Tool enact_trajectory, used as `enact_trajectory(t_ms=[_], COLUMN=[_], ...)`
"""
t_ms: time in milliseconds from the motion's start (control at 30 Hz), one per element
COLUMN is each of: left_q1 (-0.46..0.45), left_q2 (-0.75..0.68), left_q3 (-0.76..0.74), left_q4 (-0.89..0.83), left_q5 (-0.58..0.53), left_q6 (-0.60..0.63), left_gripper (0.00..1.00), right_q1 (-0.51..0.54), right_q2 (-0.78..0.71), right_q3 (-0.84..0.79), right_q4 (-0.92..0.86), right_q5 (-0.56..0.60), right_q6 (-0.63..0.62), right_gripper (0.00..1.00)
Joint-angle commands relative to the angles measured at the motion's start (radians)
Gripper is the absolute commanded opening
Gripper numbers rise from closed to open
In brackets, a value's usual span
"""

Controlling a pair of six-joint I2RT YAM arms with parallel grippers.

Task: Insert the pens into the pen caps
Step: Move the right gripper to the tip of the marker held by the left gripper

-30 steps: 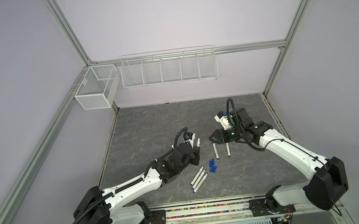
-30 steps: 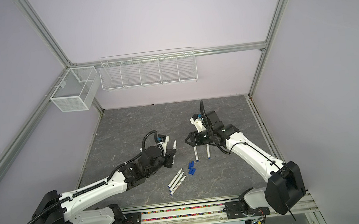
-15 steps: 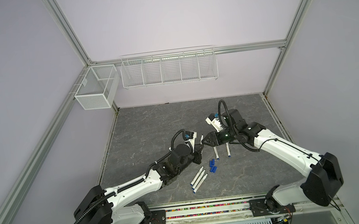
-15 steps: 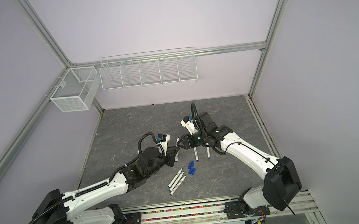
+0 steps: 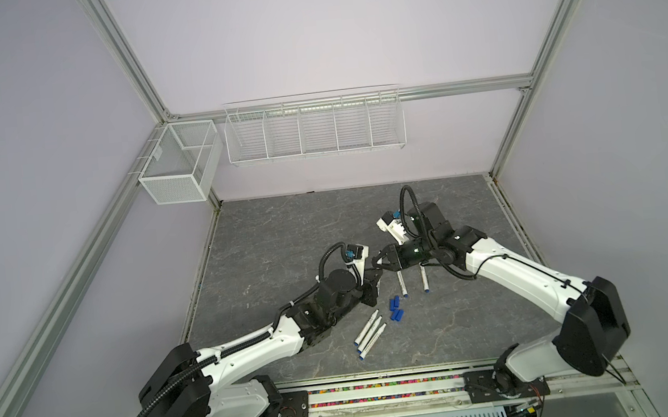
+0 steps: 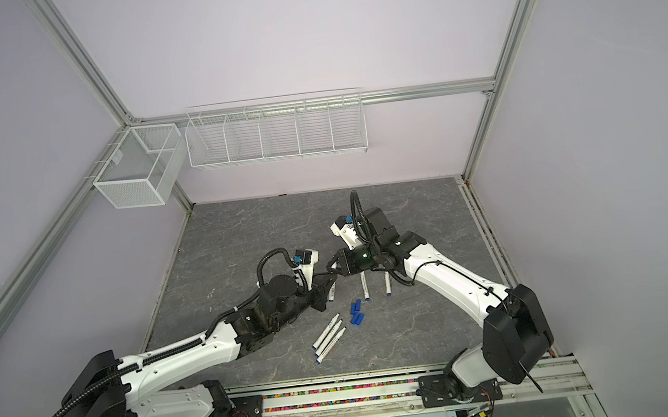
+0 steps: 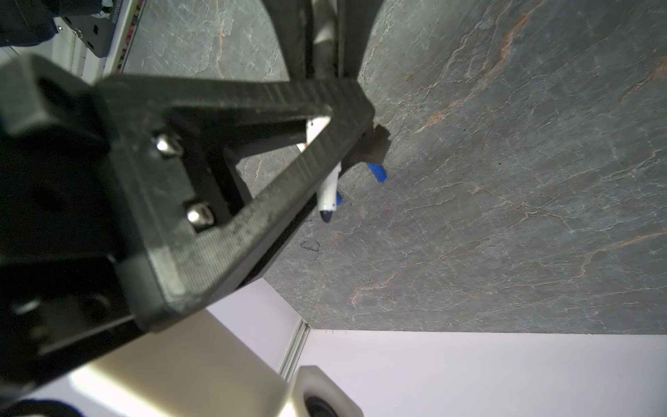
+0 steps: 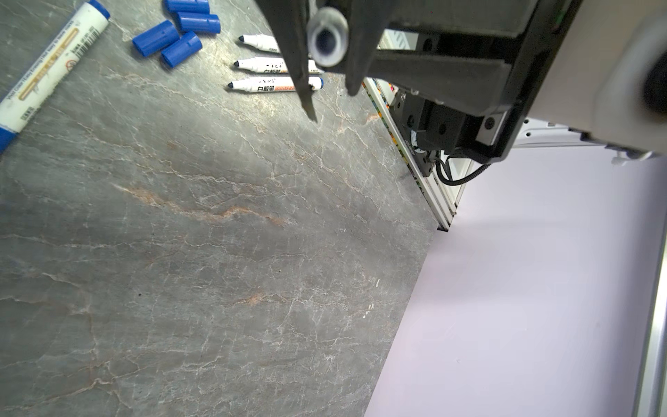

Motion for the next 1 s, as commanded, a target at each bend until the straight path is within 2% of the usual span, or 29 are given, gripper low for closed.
enact_trajectory(t_ms=[0, 33, 133, 167, 267, 367, 533, 667, 833, 900, 967], left_q1=[-0.006, -0.006, -0.006, -0.006, -0.006, -0.006, -0.006, -0.006, -0.006, -0.006, -0.006], left_q2=[0.004, 0.003, 0.004, 0.005, 0.012, 0.016, 0.013, 0.02, 0.059, 0.067, 0.06], left_q3=[-0.017, -0.019, -0.03, -0.031, -0.032, -0.028, -0.018, -0.001, 0.02, 0.02, 0.01], left_q4=[0.012, 0.005, 0.0, -0.003, -0.021, -0.033, -0.025, -0.026, -0.054, -0.063, -0.063], left_q5=[-0.021, -0.033, -0.036, -0.032, -0.025, -0.016, 0.002, 0.029, 0.046, 0.038, 0.005], left_q6=[-0.006, -0.011, -0.009, -0.009, -0.006, -0.001, 0.018, 0.044, 0.047, 0.028, -0.004], left_gripper=[0.0, 0.0, 0.28, 0.34, 0.4, 0.36, 0.22, 0.17, 0.0, 0.0, 0.0], right_q1=[0.006, 0.004, 0.005, 0.005, 0.004, 0.0, 0.001, 0.001, 0.001, 0.001, 0.001], right_q2=[-0.013, -0.016, -0.025, -0.027, -0.033, -0.035, -0.03, -0.027, -0.03, -0.039, -0.057], right_q3=[0.001, 0.0, -0.002, -0.002, -0.001, 0.001, 0.001, -0.006, -0.006, -0.007, -0.01], right_q4=[0.017, 0.017, 0.02, 0.022, 0.024, 0.021, 0.01, 0.009, 0.008, -0.005, -0.033], right_q5=[-0.013, -0.013, -0.024, -0.027, -0.034, -0.036, -0.04, -0.044, -0.058, -0.06, -0.05], right_q6=[-0.001, 0.001, 0.007, 0.01, 0.011, 0.012, 0.01, 0.007, 0.002, -0.01, -0.027], right_gripper=[0.12, 0.11, 0.1, 0.1, 0.1, 0.1, 0.1, 0.1, 0.1, 0.13, 0.25])
